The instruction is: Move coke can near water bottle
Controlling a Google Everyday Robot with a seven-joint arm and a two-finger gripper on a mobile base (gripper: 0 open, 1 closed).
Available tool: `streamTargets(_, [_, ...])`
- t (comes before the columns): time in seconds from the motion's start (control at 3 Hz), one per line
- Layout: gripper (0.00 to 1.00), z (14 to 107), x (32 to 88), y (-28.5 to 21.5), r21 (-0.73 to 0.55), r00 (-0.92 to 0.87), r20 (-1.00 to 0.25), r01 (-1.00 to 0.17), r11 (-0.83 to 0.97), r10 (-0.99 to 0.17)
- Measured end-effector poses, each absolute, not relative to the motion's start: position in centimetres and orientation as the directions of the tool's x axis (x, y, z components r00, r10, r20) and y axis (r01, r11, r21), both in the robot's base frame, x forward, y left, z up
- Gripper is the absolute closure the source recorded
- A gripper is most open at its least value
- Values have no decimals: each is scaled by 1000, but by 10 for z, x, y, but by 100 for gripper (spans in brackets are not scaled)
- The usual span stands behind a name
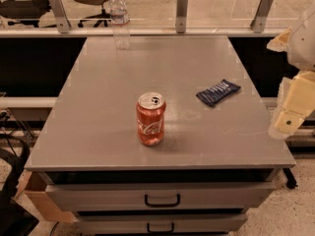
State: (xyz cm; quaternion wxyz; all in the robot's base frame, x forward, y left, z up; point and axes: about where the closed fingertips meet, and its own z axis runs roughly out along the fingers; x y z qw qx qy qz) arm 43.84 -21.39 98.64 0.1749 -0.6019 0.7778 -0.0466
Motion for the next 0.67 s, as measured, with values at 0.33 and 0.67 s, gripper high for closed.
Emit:
streamTargets(0.33, [0, 986, 438, -214, -283, -214, -216, -920, 271, -953])
streamTargets(0.67, [0, 986, 437, -213, -271, -201, -251, -925, 268, -947])
